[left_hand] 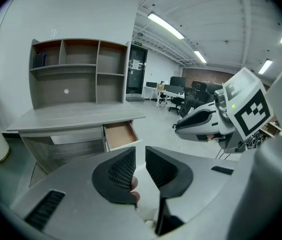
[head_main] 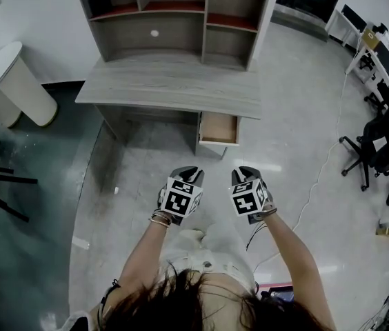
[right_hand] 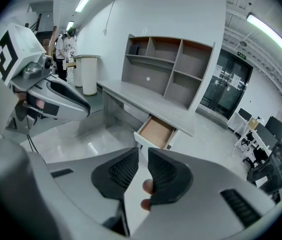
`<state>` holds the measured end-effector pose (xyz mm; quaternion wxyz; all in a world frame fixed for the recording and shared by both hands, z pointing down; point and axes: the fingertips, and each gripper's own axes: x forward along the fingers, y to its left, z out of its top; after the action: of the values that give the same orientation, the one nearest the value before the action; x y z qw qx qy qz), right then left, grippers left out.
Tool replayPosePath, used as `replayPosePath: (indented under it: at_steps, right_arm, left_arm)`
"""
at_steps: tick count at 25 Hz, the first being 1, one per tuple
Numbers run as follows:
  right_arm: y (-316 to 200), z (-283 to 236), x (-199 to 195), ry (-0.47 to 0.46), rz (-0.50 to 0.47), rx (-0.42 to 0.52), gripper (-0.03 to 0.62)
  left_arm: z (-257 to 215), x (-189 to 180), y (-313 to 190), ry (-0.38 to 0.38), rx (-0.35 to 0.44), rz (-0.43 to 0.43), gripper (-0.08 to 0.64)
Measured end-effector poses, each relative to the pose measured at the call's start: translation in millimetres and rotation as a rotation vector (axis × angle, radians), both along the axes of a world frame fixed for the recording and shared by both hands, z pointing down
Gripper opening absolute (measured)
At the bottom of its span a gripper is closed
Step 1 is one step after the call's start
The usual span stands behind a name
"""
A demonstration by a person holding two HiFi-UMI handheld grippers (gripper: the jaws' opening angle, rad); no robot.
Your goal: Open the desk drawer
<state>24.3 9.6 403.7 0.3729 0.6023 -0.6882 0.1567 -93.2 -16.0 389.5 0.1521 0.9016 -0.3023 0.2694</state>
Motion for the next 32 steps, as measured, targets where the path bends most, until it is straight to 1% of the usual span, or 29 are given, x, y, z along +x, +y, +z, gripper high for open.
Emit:
replayPosePath:
  at_steps: [6, 10, 12, 16, 23, 28, 32]
  right_arm:
    - [7, -6, -9, -0.047, 0.015, 0.019, 0.060]
    - [17, -9, -18, -0.136, 0.014, 0.039, 0.051]
    - [23, -11, -20, -0.157, 0.021, 0.046, 0.051]
    - [40, -16, -21, -0.166, 0.010, 0.048, 0.049]
    - [80, -33, -30, -0.188, -0.022, 0.078, 0.044]
    - [109, -38, -38, -0.168, -0.058, 0.088, 0.038]
    - [125, -42, -42, -0.180, -0.074, 0.116, 0.037]
  left_arm:
    - [-4, 0, 5, 0.023, 0.005, -0.001, 0.064]
    - [-2, -2, 14, 0.020, -0.014, -0.017, 0.064]
    - [-1, -2, 20, 0.019, -0.015, -0.018, 0.063]
    - [-5, -2, 38, 0.020, -0.012, -0.022, 0.058]
    - [-13, -5, 74, 0.031, -0.010, -0.058, 0.048]
    - [-14, -5, 105, 0.037, -0.004, -0.071, 0.044]
    - [-16, -9, 130, 0.037, 0.001, -0.069, 0.043]
